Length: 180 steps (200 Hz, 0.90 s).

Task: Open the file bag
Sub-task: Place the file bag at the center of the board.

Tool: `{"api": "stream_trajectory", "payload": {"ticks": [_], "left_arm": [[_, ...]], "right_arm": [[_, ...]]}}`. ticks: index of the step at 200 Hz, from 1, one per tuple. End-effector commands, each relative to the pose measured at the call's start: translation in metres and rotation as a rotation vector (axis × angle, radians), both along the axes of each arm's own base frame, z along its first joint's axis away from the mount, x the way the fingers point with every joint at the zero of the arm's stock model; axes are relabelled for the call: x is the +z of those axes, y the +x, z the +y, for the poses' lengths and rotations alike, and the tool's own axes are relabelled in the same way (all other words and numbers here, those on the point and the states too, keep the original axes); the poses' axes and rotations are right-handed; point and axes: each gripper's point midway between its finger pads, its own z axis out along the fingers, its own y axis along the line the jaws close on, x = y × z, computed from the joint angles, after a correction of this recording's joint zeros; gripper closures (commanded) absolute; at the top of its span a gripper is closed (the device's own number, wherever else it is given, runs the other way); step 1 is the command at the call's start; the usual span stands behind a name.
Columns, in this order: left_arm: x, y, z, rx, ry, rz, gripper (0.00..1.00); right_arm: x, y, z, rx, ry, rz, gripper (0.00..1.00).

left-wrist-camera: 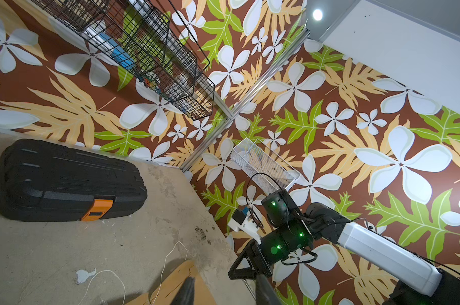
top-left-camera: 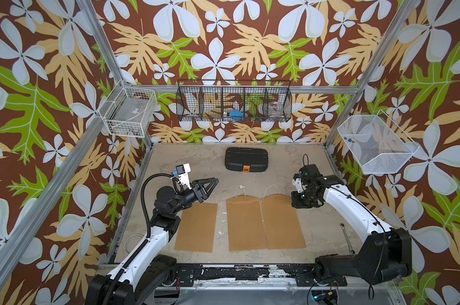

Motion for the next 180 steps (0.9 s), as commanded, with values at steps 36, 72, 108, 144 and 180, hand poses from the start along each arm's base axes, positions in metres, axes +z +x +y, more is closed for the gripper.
{"api": "stream_trajectory", "payload": {"ticks": [36, 72, 108, 144, 180], "left_arm": [[-0.001, 0.003, -0.001, -0.002, 0.014, 0.001, 0.55], [-0.020, 0.016, 0.003, 0.053, 0.073, 0.074, 0.52], [-0.052, 0.035, 0.016, 0.158, 0.211, 0.204, 0.48], [-0.085, 0.042, 0.031, 0.239, 0.358, 0.333, 0.43], [-0.116, 0.041, 0.050, 0.313, 0.489, 0.459, 0.34]], "right_arm": [[0.018, 0.007, 0.000, -0.010, 0.008, -0.061, 0.69], [0.025, 0.014, 0.008, 0.000, 0.052, -0.121, 0.64], [0.027, 0.018, 0.017, 0.032, 0.101, -0.165, 0.58], [0.033, 0.022, 0.029, 0.049, 0.178, -0.225, 0.52], [0.041, 0.017, 0.042, 0.049, 0.283, -0.274, 0.49]]}}
